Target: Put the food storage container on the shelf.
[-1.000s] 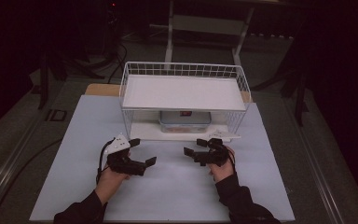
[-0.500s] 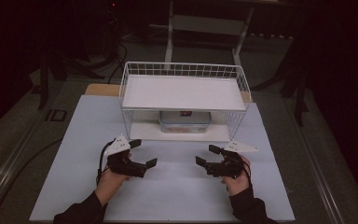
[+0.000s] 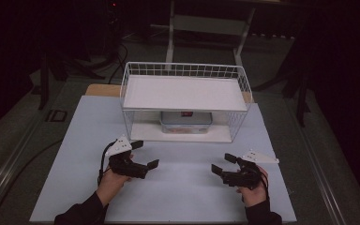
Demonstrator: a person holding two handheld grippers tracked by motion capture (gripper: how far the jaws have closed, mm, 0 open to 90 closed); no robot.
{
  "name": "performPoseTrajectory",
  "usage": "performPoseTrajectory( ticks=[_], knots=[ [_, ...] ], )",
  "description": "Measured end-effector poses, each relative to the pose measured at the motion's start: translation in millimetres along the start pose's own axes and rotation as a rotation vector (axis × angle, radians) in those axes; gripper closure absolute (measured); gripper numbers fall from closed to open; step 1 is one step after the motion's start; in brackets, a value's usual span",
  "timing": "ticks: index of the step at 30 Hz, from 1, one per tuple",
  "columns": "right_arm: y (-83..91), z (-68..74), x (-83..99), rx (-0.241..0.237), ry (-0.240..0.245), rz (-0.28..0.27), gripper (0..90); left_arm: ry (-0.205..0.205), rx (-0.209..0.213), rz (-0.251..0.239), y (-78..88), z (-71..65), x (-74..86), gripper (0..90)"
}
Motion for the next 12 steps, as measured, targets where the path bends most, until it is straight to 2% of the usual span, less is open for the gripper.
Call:
performPoseTrajectory(
  ticks=[4,8,12],
  knots=[
    [8.2,-5.0,2.7,0.028,0.008,0.001,18.2,-0.003,0.004,-0.005,-0.1,-0.6,-0.6,0.2],
    [9.7,-8.5,4.7,0.029,-0.007,-0.001,18.2,-0.007,0.008,-0.001,-0.7,-1.5,0.0,0.2],
    [7.5,-7.3,5.5,0.023,0.0,0.004,18.2,-0.016,0.017,-0.003,-0.5,-3.9,-0.2,0.2]
  ],
)
Point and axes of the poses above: each handheld gripper's, and its own axes: y roughly backward along the jaws, x roughly out of its underside, z roughly to its left, the point moved 9 cm from there along -y, roughly forward along the jaws, and after that the axes turned 11 degrees about y, right-handed, at the moved point
